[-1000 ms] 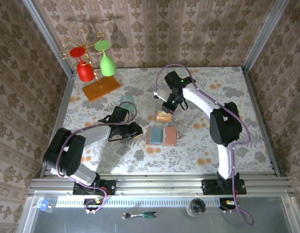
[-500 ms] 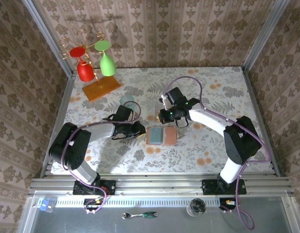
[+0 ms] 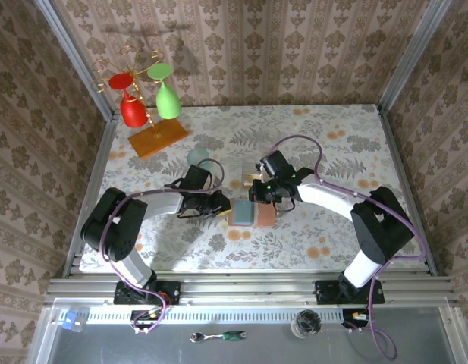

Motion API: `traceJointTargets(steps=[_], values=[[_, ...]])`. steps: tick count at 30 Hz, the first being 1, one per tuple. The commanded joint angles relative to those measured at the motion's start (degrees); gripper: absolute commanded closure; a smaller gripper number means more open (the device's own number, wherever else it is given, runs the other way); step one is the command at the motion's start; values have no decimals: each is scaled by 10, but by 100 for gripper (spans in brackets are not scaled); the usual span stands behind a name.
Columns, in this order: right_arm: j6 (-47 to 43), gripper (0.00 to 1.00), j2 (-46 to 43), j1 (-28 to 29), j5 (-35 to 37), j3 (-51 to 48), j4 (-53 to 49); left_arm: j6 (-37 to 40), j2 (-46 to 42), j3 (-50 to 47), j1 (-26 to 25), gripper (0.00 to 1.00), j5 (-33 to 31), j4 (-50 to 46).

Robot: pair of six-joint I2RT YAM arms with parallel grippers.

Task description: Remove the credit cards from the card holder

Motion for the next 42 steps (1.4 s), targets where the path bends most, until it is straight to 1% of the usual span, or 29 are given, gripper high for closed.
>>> traceJointTargets(steps=[1, 6, 10, 15, 17, 19, 27, 31, 42], values=[[24, 100, -16, 3, -13, -17, 17, 0, 18, 14, -5, 90, 12, 7], [47, 100, 7, 4, -51, -22, 45, -1, 29, 15, -7, 93, 13, 9], [60, 98, 20, 4, -55, -21, 53, 5, 30, 20, -7, 94, 6, -14], [66, 89, 34, 5, -60, -15, 52, 12, 30, 22, -7, 95, -1, -34], [67, 83, 42, 6, -64, -13, 53, 12, 31, 22, -7, 95, -1, -33], [71, 80, 51, 6, -69, -11, 54, 12, 32, 21, -7, 95, -2, -33], [79, 78, 72, 10, -75, -8, 52, 12, 33, 19, -7, 95, -2, -30], [80, 73, 77, 11, -73, -8, 49, 11, 32, 19, -6, 94, -1, -31], [74, 72, 94, 13, -60, -2, 27, 11, 33, 18, -6, 94, -1, -30]])
